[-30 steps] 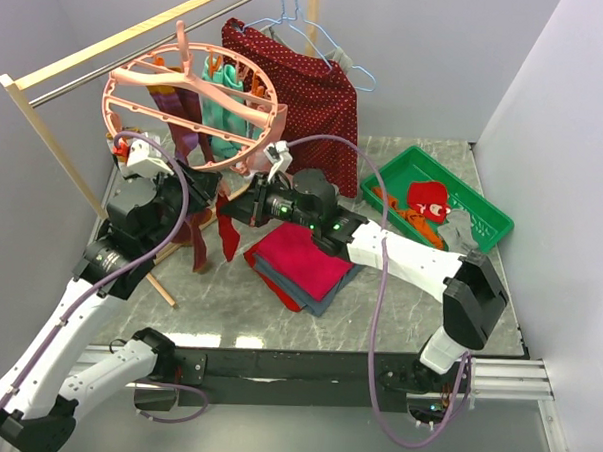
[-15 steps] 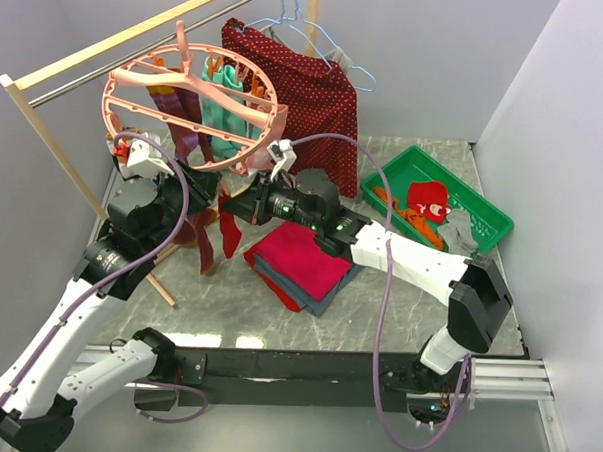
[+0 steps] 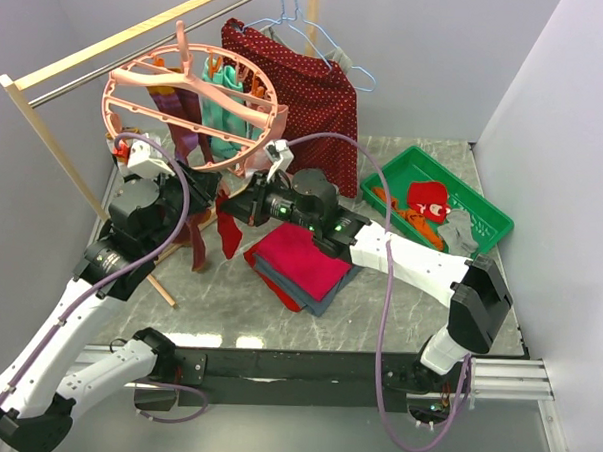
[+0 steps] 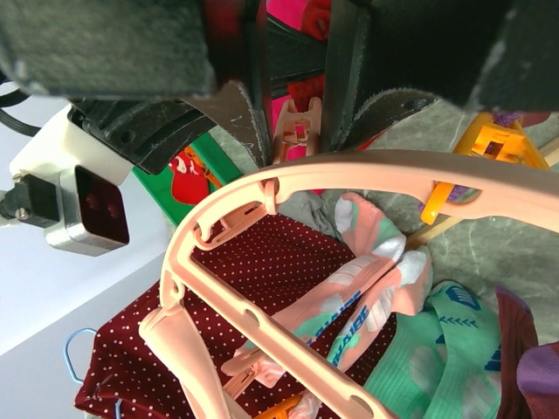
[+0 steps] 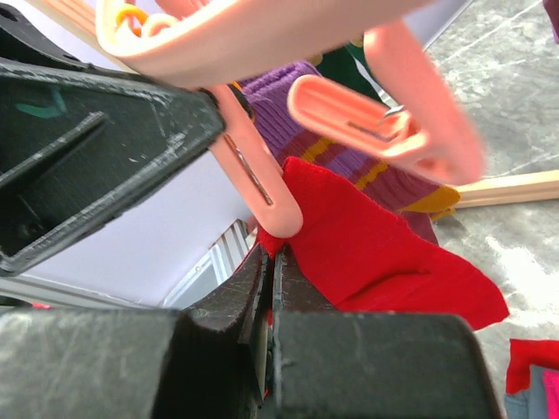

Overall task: Clip the socks to the hanger
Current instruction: Clamp the sock onto the hanger.

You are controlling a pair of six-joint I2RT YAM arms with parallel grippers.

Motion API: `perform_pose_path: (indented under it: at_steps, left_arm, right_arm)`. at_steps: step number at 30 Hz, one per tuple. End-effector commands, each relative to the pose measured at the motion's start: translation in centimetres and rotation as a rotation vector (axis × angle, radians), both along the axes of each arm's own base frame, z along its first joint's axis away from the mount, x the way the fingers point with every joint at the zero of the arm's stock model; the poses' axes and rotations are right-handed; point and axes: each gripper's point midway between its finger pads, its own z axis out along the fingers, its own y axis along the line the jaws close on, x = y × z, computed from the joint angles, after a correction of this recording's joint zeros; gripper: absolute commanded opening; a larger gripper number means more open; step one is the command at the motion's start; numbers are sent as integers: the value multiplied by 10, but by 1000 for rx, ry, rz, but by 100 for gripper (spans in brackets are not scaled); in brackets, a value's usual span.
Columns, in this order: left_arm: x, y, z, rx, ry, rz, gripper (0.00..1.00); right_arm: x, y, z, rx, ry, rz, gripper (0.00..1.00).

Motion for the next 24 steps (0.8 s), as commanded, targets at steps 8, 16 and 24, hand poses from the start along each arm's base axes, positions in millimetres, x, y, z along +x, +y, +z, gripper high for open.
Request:
perform_pose_path:
  at_steps: [8, 16, 24]
  left_arm:
    - [-1, 4, 15, 21, -41, 26, 1]
    - [-1, 3, 12, 57, -39, 50, 4]
    - [0, -2, 9, 68, -34, 46, 9]
  right_arm:
    - [-4, -9, 67, 106, -115, -31, 0]
    - [-4, -8, 74, 116, -126, -29, 0]
    - [-10, -6, 83, 133, -137, 2, 0]
